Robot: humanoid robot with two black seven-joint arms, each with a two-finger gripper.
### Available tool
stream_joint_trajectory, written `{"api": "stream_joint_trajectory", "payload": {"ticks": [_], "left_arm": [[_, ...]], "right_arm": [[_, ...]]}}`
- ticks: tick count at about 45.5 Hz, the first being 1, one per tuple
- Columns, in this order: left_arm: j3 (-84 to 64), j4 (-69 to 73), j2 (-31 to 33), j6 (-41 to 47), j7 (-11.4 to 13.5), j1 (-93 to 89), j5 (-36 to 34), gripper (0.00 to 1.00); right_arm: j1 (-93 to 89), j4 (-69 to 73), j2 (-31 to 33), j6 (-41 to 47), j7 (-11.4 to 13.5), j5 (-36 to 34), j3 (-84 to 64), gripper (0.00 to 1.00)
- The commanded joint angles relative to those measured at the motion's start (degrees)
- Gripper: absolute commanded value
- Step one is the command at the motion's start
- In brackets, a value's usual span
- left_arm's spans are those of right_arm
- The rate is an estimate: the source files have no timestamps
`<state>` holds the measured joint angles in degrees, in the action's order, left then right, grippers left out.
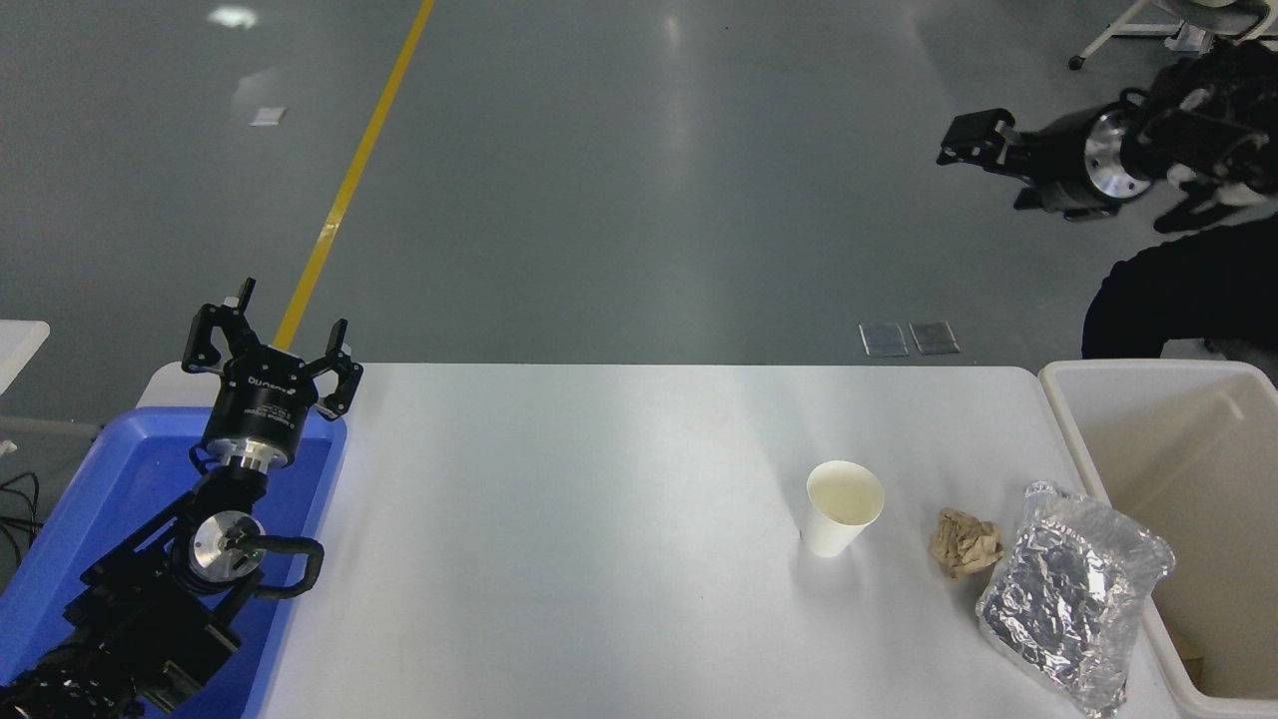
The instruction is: Pick up paper cup place in dustbin
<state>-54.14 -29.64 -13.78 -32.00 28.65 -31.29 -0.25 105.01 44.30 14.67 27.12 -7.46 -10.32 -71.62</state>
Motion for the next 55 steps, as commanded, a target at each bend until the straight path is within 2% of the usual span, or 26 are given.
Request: {"api": "stream_joint_trajectory", "payload": {"ticks": [1,10,22,43,55], "left_arm": [[0.0,0.0,0.1,0.0,0.0,0.0,0.0,0.98],[0.0,0.0,0.0,0.0,0.0,0.1,0.0,0.98],[0.0,0.0,0.0,0.0,0.0,0.1,0.0,0.98],[0.0,0.0,0.1,0.0,0.0,0.1,0.0,0.98],[0.0,0.0,0.1,0.0,0.0,0.1,0.0,0.98]], "right_arm": [[7.0,13.8,-3.7,2.8,0.1,1.4,-3.3,1.0],[13.2,27.1,-3.2,4.4,0.2,1.6,-4.7,1.0],[20.3,37.4,-2.2,5.6,0.0,1.7,-7.2,1.0],[27.4,40.2,-2.1,8.8,-0.2,2.0,-7.7,1.0],[19.4,37.6,-4.4,4.4,0.0,2.5,-8.0,1.0]]}}
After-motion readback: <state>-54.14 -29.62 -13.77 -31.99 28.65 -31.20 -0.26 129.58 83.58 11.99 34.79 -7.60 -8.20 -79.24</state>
